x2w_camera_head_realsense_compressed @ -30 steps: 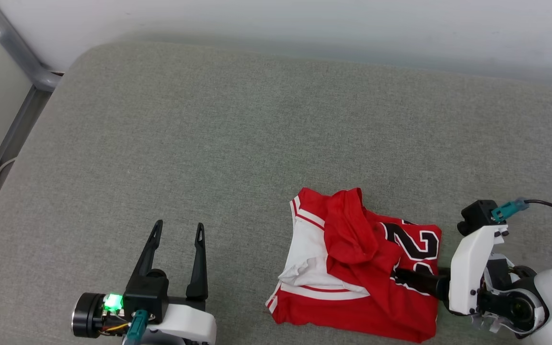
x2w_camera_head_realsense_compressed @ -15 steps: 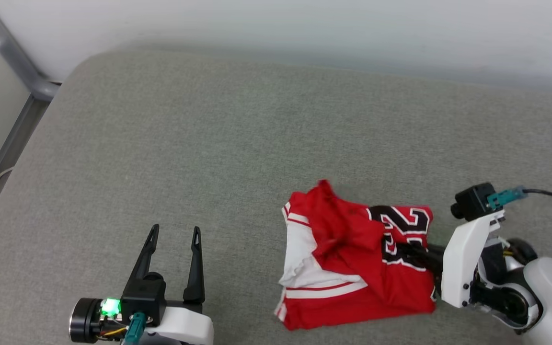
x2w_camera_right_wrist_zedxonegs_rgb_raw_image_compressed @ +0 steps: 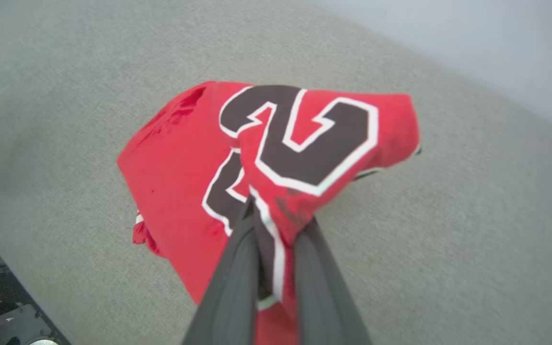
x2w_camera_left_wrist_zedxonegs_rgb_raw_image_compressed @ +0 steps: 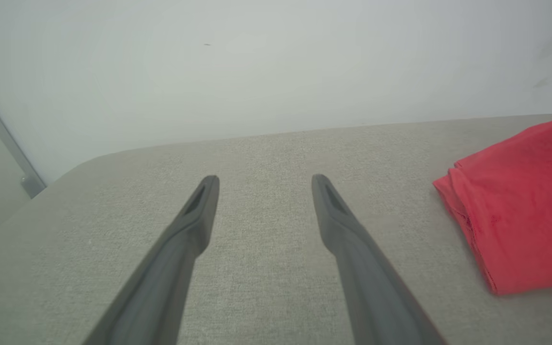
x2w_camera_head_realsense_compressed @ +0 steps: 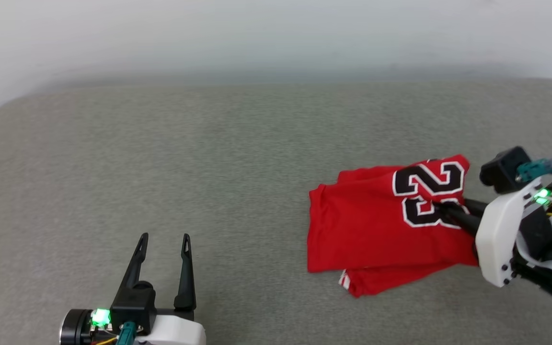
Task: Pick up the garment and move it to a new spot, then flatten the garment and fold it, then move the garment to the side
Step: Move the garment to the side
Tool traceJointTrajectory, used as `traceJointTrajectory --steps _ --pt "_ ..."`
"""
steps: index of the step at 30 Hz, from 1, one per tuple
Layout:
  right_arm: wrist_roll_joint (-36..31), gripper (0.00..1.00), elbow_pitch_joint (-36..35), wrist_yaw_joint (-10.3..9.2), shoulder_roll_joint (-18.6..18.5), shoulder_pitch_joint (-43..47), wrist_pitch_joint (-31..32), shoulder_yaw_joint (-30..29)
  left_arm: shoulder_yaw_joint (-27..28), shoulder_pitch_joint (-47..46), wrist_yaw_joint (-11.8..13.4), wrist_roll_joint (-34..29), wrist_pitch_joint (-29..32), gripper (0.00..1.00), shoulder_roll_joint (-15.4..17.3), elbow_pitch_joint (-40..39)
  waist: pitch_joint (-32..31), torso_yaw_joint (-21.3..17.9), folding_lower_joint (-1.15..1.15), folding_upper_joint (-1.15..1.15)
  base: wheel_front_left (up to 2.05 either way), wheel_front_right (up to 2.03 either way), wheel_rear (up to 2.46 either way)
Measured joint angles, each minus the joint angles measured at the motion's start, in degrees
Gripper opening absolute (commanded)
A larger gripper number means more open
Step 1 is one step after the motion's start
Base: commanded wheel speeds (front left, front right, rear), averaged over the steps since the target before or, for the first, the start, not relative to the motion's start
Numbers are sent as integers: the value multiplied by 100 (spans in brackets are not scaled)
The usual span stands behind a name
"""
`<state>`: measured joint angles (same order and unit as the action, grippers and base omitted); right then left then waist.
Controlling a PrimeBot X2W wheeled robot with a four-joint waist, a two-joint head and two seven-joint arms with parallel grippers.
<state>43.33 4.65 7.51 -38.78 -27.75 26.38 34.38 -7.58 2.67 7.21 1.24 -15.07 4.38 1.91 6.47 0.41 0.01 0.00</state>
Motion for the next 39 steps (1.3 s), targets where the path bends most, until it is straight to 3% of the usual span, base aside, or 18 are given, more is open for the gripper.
traceJointTrajectory --steps 6,12,26,33,39 --pt "59 0 -25 1 -236 -209 20 -114 53 -114 -14 -8 0 100 25 -79 125 -487 0 0 0 0 0" --pt "35 0 289 1 -606 -519 40 -319 93 -371 -51 -66 0 100 112 -236 555 -737 0 0 0 0 0" --pt "-682 0 2150 2 -1593 -1376 -153 -1104 41 -1048 -98 -154 0 100 268 -620 1798 -652 0 0 0 0 0" --pt "-1042 0 2980 2 -1661 -1640 -355 -1708 -56 -1224 -65 -169 0 100 274 -695 2204 -511 0 0 0 0 0" --pt "-1435 0 3385 3 -1475 -1775 -501 -2061 -97 -1282 -18 -168 0 100 292 -692 2293 -438 0 0 0 0 0"
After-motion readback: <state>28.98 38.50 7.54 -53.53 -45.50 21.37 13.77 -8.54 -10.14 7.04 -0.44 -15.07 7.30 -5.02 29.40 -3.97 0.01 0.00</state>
